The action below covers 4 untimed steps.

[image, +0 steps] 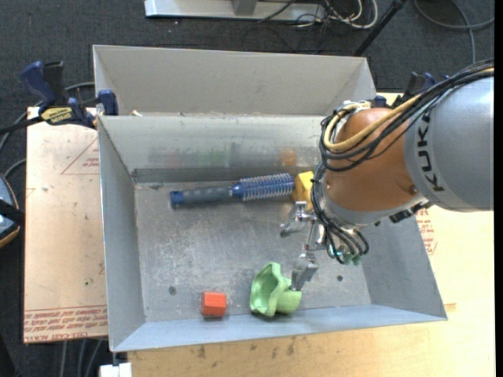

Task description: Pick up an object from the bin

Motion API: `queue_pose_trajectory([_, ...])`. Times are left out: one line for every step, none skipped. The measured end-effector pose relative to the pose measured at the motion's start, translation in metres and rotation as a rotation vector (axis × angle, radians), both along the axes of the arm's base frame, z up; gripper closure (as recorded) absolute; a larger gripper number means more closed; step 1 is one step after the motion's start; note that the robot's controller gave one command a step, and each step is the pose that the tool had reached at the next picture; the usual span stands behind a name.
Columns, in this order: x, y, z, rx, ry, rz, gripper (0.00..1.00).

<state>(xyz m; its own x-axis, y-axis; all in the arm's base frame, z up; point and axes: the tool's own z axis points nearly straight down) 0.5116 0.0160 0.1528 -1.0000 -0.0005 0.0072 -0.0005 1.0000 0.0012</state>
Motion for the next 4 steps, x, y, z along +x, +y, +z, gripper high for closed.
queue_pose_trajectory([-0.0241,0.0163,-0.0757,0.000,-0.030,0.179,0.00])
queue_pose_trajectory([-0.0282,0.0162,-0.0766,0.001,-0.014,0.180,1.00])
queue_pose_trajectory([-0.0282,0.0161,-0.0766,0.001,-0.014,0.180,1.00])
queue_pose_trajectory([-0.0282,0.0161,-0.0767,0.001,-0.014,0.179,1.00])
